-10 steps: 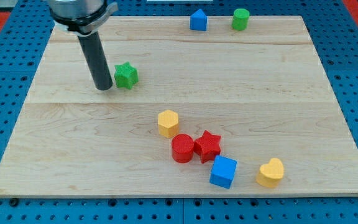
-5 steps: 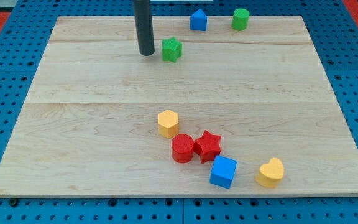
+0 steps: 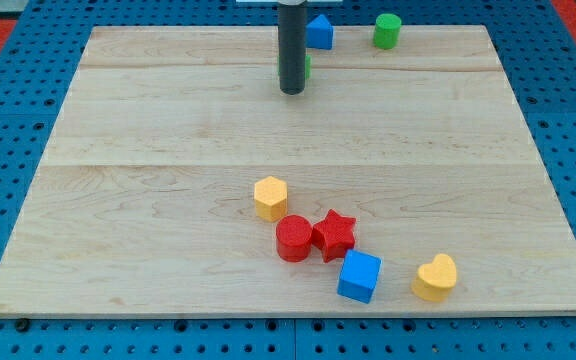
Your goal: Move green star to parallel left of blue triangle
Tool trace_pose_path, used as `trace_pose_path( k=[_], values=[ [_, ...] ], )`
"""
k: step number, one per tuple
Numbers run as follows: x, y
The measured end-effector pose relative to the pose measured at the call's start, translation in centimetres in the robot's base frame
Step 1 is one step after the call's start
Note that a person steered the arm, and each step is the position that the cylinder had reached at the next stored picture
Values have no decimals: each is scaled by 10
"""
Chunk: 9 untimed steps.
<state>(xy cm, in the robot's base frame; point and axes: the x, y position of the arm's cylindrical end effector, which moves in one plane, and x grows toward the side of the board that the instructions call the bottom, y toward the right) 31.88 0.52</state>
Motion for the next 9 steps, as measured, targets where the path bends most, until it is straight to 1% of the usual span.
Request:
trace_pose_path(
  k=[1,2,3,4,5,6,7,8,9],
  values=[
    [-6,26],
    [-10,69],
    [-42,71],
    [-49,42],
    [-28,-10],
    [-10,-10],
    [18,-12],
    [32,-57],
    [21,-100]
  ],
)
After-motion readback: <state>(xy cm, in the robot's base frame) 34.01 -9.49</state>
